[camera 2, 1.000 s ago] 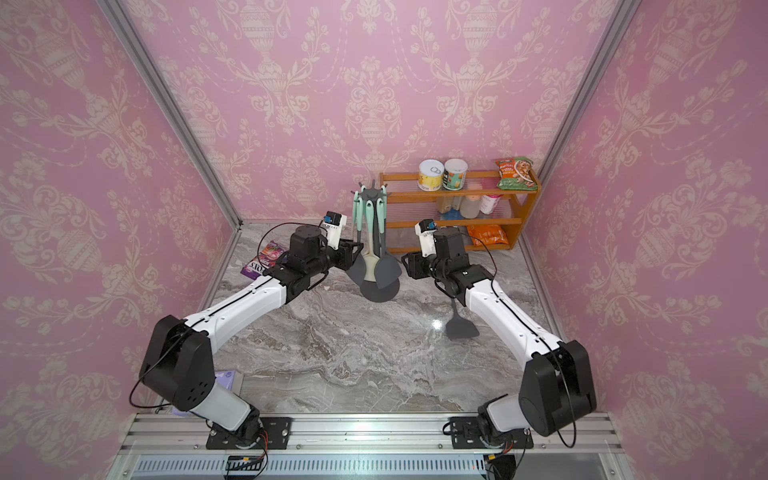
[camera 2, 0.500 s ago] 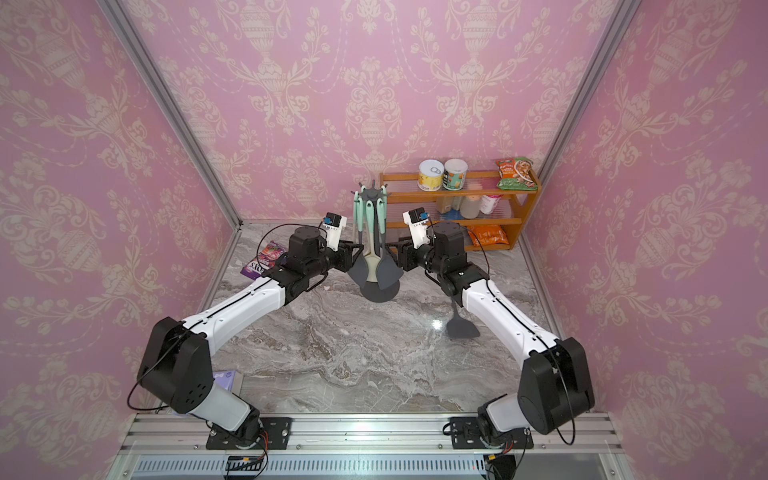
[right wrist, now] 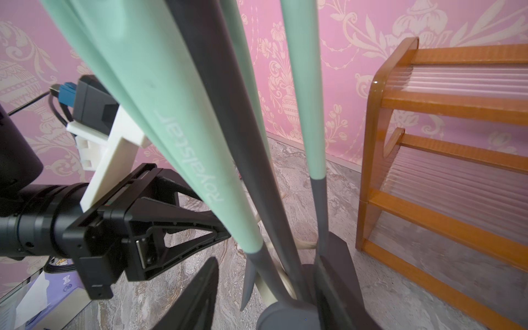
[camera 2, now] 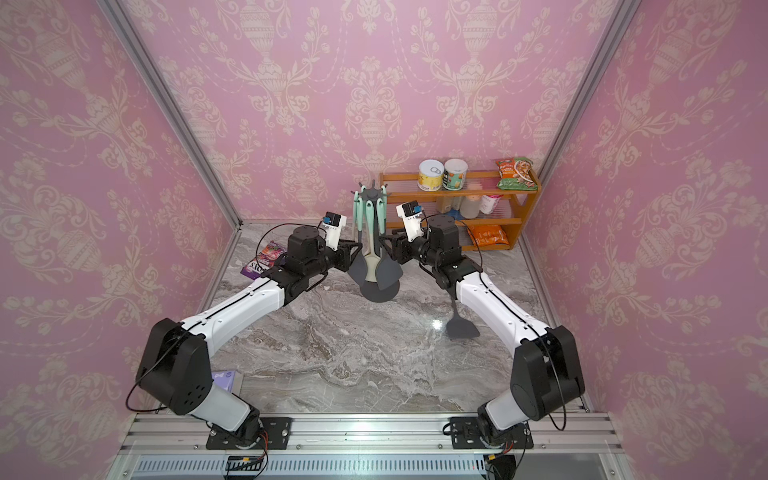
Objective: Take the spatula off the kitchen utensil rack
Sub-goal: Take off the spatula from the rack.
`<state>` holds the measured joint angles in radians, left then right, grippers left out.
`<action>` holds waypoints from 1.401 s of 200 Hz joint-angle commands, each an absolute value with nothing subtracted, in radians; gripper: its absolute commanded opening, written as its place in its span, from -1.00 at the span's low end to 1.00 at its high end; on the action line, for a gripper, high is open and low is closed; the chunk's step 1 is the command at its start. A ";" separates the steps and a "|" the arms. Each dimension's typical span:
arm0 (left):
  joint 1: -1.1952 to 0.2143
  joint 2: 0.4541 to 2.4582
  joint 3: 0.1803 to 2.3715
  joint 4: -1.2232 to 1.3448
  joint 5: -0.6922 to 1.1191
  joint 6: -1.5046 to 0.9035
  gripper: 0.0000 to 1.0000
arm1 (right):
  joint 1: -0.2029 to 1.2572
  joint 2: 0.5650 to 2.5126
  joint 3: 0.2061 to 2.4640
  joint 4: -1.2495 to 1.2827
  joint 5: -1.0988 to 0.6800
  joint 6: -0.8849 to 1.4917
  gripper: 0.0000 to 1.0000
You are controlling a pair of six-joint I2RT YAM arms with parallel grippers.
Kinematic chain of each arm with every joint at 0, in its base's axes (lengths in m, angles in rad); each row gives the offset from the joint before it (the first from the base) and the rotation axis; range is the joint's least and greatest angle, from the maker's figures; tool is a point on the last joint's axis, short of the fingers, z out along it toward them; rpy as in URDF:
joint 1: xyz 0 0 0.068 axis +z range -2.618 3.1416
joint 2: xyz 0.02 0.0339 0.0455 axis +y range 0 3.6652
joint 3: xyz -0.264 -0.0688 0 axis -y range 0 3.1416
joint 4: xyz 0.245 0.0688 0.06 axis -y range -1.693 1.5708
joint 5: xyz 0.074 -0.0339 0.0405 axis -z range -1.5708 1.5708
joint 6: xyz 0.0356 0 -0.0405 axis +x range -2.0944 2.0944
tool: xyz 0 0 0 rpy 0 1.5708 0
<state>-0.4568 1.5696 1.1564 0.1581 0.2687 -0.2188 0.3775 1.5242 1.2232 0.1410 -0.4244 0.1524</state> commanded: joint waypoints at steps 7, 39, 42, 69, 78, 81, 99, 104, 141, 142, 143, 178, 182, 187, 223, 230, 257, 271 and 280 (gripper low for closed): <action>-0.463 1.555 1.152 0.193 0.313 -0.208 -0.47 | 0.387 1.555 1.266 0.160 -0.442 0.128 0.12; -0.463 1.559 1.150 0.218 0.338 -0.209 -0.56 | 0.389 1.573 1.278 0.153 -0.428 0.117 0.12; -0.463 1.559 1.150 0.219 0.340 -0.209 -0.60 | 0.389 1.574 1.279 0.154 -0.428 0.117 0.12; -0.463 1.566 1.157 0.219 0.350 -0.206 -0.74 | 0.393 1.581 1.283 0.152 -0.423 0.114 0.06; -0.463 1.569 1.161 0.216 0.361 -0.204 -0.81 | 0.392 1.584 1.284 0.151 -0.424 0.112 0.04; -0.463 1.570 1.162 0.215 0.362 -0.204 -0.81 | 0.393 1.585 1.283 0.150 -0.424 0.113 0.03; -0.463 1.573 1.166 0.217 0.376 -0.201 -0.85 | 0.394 1.589 1.284 0.148 -0.424 0.110 -0.04; -0.463 1.574 1.166 0.217 0.376 -0.201 -0.85 | 0.393 1.588 1.284 0.146 -0.423 0.110 -0.05; -0.463 1.568 1.166 0.210 0.372 -0.192 -0.85 | 0.398 1.583 1.280 0.128 -0.399 0.096 -0.28; -0.463 1.568 1.166 0.209 0.371 -0.192 -0.85 | 0.399 1.583 1.280 0.128 -0.398 0.096 -0.29; -0.463 1.568 1.166 0.209 0.371 -0.192 -0.85 | 0.398 1.582 1.280 0.128 -0.397 0.095 -0.31; -0.463 1.565 1.170 0.198 0.363 -0.187 -0.85 | 0.402 1.566 1.280 0.105 -0.372 0.081 -0.70; -0.463 1.565 1.169 0.198 0.362 -0.187 -0.85 | 0.403 1.562 1.280 0.103 -0.368 0.079 -0.74; -0.463 1.564 1.169 0.198 0.359 -0.186 -0.85 | 0.404 1.555 1.279 0.099 -0.362 0.075 -0.76; -0.463 1.566 1.167 0.199 0.346 -0.188 -0.86 | 0.411 1.522 1.297 0.045 -0.343 0.047 -0.89; -0.463 1.567 1.169 0.198 0.346 -0.189 -0.86 | 0.412 1.519 1.302 0.034 -0.341 0.041 -0.90; -0.463 1.565 1.157 0.221 0.355 -0.194 -0.86 | 0.414 1.512 1.318 -0.008 -0.324 0.018 -0.93; -0.463 1.562 1.145 0.242 0.370 -0.198 -0.86 | 0.417 1.509 1.327 -0.035 -0.312 0.003 -0.93; -0.463 1.561 1.138 0.260 0.388 -0.197 -0.83 | 0.417 1.505 1.327 -0.048 -0.306 -0.004 -0.93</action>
<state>-0.4568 1.5696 1.1561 0.2012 0.3435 -0.2169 0.4152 1.5398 1.2896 0.0120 -0.3576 0.0204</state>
